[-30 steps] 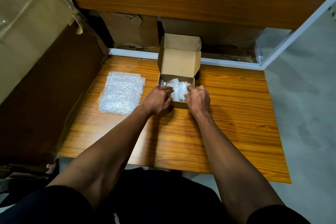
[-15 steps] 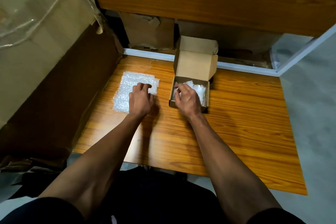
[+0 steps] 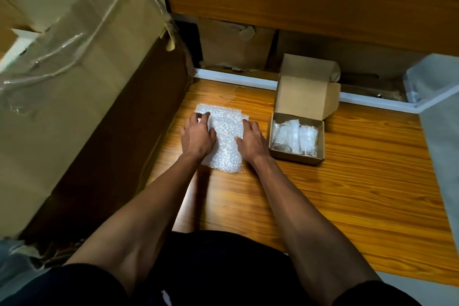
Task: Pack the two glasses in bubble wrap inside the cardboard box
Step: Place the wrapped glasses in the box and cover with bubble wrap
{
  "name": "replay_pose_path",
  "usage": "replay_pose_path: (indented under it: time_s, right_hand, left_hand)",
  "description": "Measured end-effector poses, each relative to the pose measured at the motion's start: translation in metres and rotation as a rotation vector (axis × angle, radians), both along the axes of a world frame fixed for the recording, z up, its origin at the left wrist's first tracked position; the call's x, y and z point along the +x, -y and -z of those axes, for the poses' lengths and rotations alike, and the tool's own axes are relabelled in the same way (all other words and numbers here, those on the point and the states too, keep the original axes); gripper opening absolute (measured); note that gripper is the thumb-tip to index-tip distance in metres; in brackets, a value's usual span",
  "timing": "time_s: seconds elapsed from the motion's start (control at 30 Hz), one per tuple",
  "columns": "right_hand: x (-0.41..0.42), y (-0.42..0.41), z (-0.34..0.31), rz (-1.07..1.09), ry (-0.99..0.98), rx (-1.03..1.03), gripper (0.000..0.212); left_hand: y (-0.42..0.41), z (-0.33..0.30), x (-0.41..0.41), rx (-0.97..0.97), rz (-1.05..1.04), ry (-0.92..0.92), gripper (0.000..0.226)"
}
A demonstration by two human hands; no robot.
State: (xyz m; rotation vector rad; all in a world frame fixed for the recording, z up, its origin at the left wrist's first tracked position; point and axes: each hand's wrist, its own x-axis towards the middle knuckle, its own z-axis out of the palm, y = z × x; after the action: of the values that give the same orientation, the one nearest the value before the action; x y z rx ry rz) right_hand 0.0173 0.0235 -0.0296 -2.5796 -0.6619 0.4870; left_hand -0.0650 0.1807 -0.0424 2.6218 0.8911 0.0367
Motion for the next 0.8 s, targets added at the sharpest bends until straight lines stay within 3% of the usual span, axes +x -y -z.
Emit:
replay_pose_path:
  time_s: [0.23,0.47,0.53,0.67,0.8]
  right_hand:
    - [0.005,-0.007,-0.001,0.056,0.037,-0.010,0.060]
    - [0.012,-0.004,0.001,0.084,0.052,0.095,0.026]
    - [0.014,-0.003,0.001,0.095,0.033,0.164,0.025]
    - [0.019,0.002,-0.005,0.213,-0.076,0.358,0.025]
    - [0.024,0.009,-0.014,0.360,-0.323,0.513,0.040]
  left_hand:
    - [-0.026,0.007,0.009,-0.129,0.084,-0.027,0.059]
    - [-0.028,0.007,0.012,-0.215,0.127,0.059,0.067]
    - [-0.026,0.004,0.013,-0.237,0.144,0.104,0.061]
    - [-0.025,0.002,0.013,-0.398,0.100,0.288,0.025]
    - [-0.027,-0.002,0.012,-0.703,-0.019,0.417,0.026]
